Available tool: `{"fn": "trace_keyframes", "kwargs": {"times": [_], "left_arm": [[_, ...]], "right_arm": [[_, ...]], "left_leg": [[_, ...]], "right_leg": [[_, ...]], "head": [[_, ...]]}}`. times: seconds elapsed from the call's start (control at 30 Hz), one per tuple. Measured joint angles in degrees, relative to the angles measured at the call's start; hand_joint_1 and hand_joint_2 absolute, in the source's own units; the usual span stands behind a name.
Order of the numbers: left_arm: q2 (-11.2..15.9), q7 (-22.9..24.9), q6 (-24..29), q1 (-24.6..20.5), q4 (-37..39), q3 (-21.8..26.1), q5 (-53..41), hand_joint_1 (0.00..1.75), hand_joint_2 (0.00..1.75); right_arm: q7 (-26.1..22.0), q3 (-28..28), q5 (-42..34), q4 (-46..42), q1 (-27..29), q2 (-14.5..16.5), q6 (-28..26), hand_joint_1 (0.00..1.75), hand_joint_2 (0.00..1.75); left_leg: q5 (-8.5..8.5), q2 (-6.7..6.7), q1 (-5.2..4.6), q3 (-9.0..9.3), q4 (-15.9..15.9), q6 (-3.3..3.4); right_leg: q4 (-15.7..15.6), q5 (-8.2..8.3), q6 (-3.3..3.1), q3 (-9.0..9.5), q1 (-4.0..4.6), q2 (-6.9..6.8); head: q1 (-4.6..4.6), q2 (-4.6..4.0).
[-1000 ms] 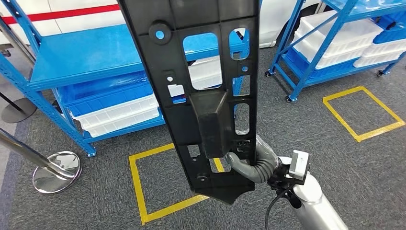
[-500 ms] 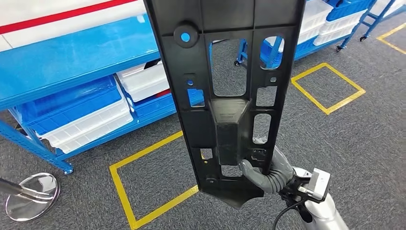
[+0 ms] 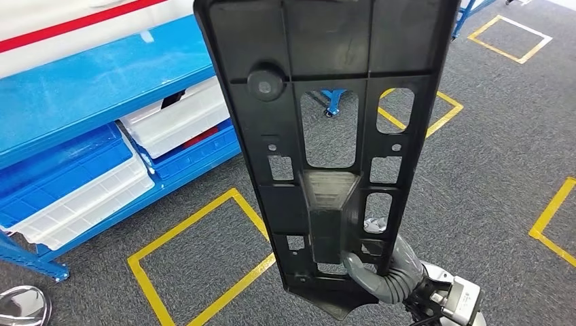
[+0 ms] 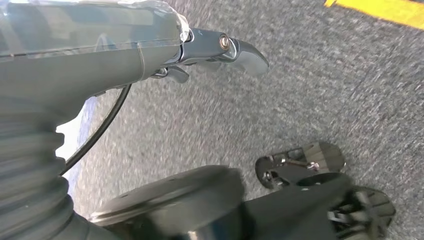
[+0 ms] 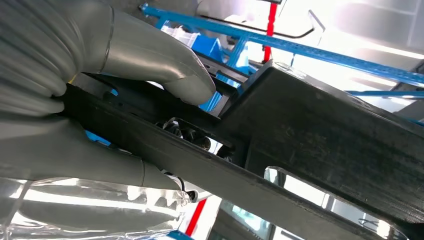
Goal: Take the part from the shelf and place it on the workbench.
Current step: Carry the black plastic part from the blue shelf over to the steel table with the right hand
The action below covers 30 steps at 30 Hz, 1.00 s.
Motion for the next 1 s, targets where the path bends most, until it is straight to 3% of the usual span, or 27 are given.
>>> {"fn": "trace_keyframes", "kwargs": {"times": [0.03, 0.1, 0.17, 0.2, 0.27, 0.33, 0.37, 0.47, 0.53, 0.6, 0.63, 0.67, 0.7, 0.73, 0.77, 0.83, 0.9, 0.97, 1.0], "left_arm": [[-0.04, -0.02, 0.0, 0.0, 0.01, -0.01, -0.01, 0.0, 1.75], [-0.08, -0.01, 0.0, 0.16, 0.01, -0.02, -0.01, 0.0, 1.75], [-0.06, 0.04, -0.01, 0.41, 0.01, -0.02, 0.03, 0.0, 1.75], [-0.05, 0.02, -0.01, 0.46, 0.01, -0.02, 0.05, 0.0, 1.75], [-0.03, -0.22, 0.01, 0.44, 0.01, -0.02, 0.14, 0.0, 1.75], [0.04, -0.74, 0.08, 0.35, -0.01, -0.01, 0.34, 0.0, 1.75], [0.08, -0.99, 0.14, 0.27, -0.01, 0.0, 0.45, 0.0, 1.75], [0.28, -1.6, 0.4, -0.41, -0.01, 0.02, 0.66, 0.0, 1.75], [0.56, -2.05, 0.67, -1.14, -0.02, 0.02, 0.67, 0.0, 1.75], [1.03, -2.28, 1.13, -1.64, -0.03, 0.02, 0.65, 0.0, 1.75], [1.3, -2.26, 1.36, -1.71, -0.03, 0.02, 0.63, 0.0, 1.75], [1.61, -2.18, 1.56, -1.69, -0.03, 0.02, 0.62, 0.0, 1.75], [1.91, -2.03, 1.75, -1.62, -0.03, 0.03, 0.62, 0.0, 1.75], [2.18, -1.83, 1.93, -1.52, -0.03, 0.03, 0.63, 0.0, 1.75], [2.47, -1.58, 2.1, -1.41, -0.03, 0.04, 0.64, 0.0, 1.75], [3.15, -1.04, 2.36, -0.9, -0.03, 0.07, 0.66, 0.0, 1.75], [3.82, -0.47, 2.48, -0.13, -0.03, 0.09, 0.63, 0.0, 1.75], [4.26, 0.22, 2.48, 0.54, -0.03, 0.11, 0.5, 0.0, 1.75], [4.43, 0.6, 2.4, 0.77, -0.03, 0.12, 0.4, 0.0, 1.75]], "right_arm": [[-0.01, -0.12, 0.01, -0.23, 0.13, 0.02, -0.01, 1.75, 1.75], [-0.03, -0.28, 0.03, -0.45, 0.25, 0.13, 0.01, 1.75, 1.75], [-0.03, -0.32, 0.03, -0.47, 0.48, 0.23, 0.06, 1.75, 1.75], [-0.02, -0.33, 0.05, -0.47, 0.6, 0.25, 0.14, 1.75, 1.75], [-0.17, -0.33, 0.11, -0.47, 0.74, 0.25, 0.44, 1.75, 1.75], [-0.56, -0.33, 0.11, -0.44, 0.67, 0.26, 0.92, 1.75, 1.75], [-0.79, -0.33, 0.06, -0.39, 0.55, 0.27, 1.19, 1.75, 1.75], [-1.35, -0.33, -0.14, 0.06, -0.34, 0.27, 2.1, 1.75, 1.75], [-1.73, -0.32, -0.29, 0.43, -1.25, 0.27, 2.75, 1.75, 1.75], [-2.36, -0.31, -0.63, 0.91, -2.05, 0.25, 3.56, 1.75, 1.75], [-2.72, -0.31, -0.84, 1.25, -2.29, 0.23, 4.01, 1.75, 1.75], [-3.04, -0.31, -1.0, 1.61, -2.41, 0.23, 4.36, 1.75, 1.75], [-3.26, -0.31, -1.08, 1.97, -2.47, 0.23, 4.61, 1.75, 1.75], [-3.43, -0.31, -1.08, 2.28, -2.5, 0.23, 4.73, 1.75, 1.75], [-3.54, -0.31, -1.03, 2.54, -2.53, 0.23, 4.77, 1.75, 1.75], [-3.71, -0.31, -0.96, 2.93, -2.59, 0.23, 4.78, 1.75, 1.75], [-4.01, -0.31, -0.99, 3.29, -2.52, 0.23, 4.74, 1.75, 1.75], [-4.52, -0.38, -1.11, 3.7, -2.21, 0.29, 4.66, 1.75, 1.75], [-4.83, -0.48, -1.15, 3.98, -2.08, 0.33, 4.6, 1.75, 1.75]], "left_leg": [[0.32, 0.81, 0.16, 0.08, -0.44, 0.19], [0.52, 2.45, 0.07, 0.03, -0.61, 0.37], [0.48, 4.12, -0.03, -0.17, -0.49, 0.33], [0.43, 4.93, -0.03, -0.23, -0.43, 0.26], [0.21, 6.31, -0.02, -0.23, -0.21, -0.06], [-0.15, 7.35, -0.3, -0.16, 0.11, -0.63], [-0.3, 7.81, -0.44, -0.12, 0.23, -0.91], [-0.66, 8.95, -0.47, 0.03, 0.41, -1.86], [-2.62, 6.98, -0.2, -0.94, 2.88, -2.43], [-6.39, 4.1, -0.03, -3.92, 9.67, -2.7], [-7.95, 3.47, -0.02, -5.7, 13.55, -2.73], [-8.59, 3.17, -0.03, -7.01, 16.28, -2.7], [-8.06, 3.0, -0.04, -7.48, 17.02, -2.58], [-6.51, 2.84, -0.05, -6.95, 15.54, -2.37], [-4.23, 2.36, -0.08, -5.57, 12.15, -2.06], [-0.94, -0.19, -0.07, -2.52, 4.74, -1.38], [-0.25, -1.81, -0.17, -1.19, 1.4, -1.04], [0.06, -0.75, -0.13, -0.89, 0.64, -0.71], [0.37, -0.11, -0.04, -0.68, 0.15, -0.41]], "right_leg": [[1.85, -1.28, 0.23, -0.9, 0.1, -1.55], [8.54, -5.14, 0.64, -3.92, -0.16, -4.73], [13.92, -7.06, 1.06, -6.14, -0.62, -5.74], [13.75, -6.49, 1.22, -5.76, -0.81, -6.01], [7.45, -3.39, 1.34, -1.81, -1.03, -7.36], [0.79, -1.62, 0.8, 1.99, -0.66, -9.6], [-0.74, -1.48, 0.42, 2.73, -0.45, -10.17], [-1.16, -1.31, -0.79, 2.4, -0.26, -8.65], [-1.46, -0.94, -1.56, 2.28, -0.45, -7.5], [-1.52, -0.7, -2.08, 2.12, -0.41, -6.39], [-1.49, -0.64, -2.22, 2.05, -0.3, -5.75], [-1.43, -0.6, -2.3, 2.01, -0.19, -5.01], [-1.35, -0.58, -2.34, 1.99, -0.08, -4.2], [-1.26, -0.57, -2.35, 2.0, 0.01, -3.4], [-1.16, -0.57, -2.35, 2.02, 0.08, -2.6], [-0.93, -0.52, -2.2, 1.88, 0.13, -1.19], [-0.81, -0.25, -1.63, 1.42, -0.1, 0.1], [-0.93, 0.09, -0.86, 1.06, -0.33, 1.12], [-0.7, -0.11, -0.58, 0.88, -0.26, 0.5]], "head": [[0.01, 0.0], [0.01, 0.0], [0.01, 0.0], [0.01, 0.0], [0.01, 0.0], [0.01, 0.0], [0.0, -0.01], [-0.01, -0.01], [-0.01, 0.0], [-0.01, 0.0], [-0.01, 0.0], [-0.01, 0.0], [-0.01, 0.0], [-0.01, 0.0], [-0.01, 0.0], [-0.01, 0.0], [-0.01, 0.0], [-0.01, 0.0], [-0.01, 0.0]]}}
